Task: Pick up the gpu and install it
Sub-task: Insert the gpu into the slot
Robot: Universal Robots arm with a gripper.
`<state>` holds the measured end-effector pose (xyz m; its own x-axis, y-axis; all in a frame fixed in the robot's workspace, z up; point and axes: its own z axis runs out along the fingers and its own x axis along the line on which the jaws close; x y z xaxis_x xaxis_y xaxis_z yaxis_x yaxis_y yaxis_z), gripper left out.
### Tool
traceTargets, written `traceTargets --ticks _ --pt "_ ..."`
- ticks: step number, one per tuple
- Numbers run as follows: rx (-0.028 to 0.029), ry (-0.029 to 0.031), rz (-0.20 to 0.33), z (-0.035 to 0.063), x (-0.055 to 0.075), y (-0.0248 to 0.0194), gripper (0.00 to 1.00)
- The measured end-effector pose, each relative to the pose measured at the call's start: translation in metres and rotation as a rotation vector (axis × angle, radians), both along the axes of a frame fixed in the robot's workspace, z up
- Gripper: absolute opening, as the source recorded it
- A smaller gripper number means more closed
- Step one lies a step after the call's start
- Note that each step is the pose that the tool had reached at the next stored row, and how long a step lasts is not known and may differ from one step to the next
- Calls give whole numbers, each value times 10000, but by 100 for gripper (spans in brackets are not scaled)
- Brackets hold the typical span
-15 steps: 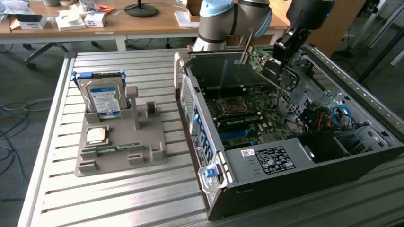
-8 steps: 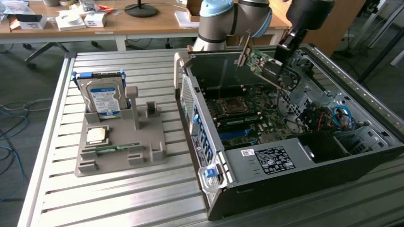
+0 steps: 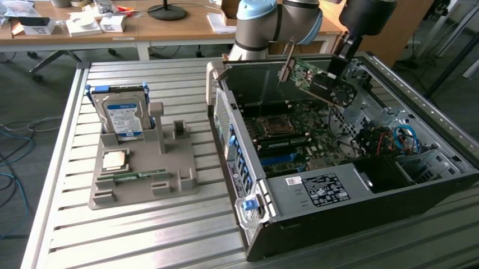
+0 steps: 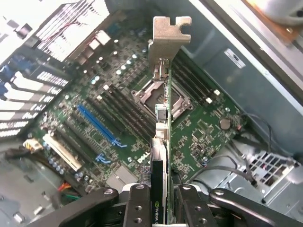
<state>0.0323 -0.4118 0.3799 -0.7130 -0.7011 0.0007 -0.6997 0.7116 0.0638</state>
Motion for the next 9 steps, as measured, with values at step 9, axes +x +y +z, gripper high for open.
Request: traceTargets --ticks 9 --pt "-44 0 1479 -4 -1 0 26"
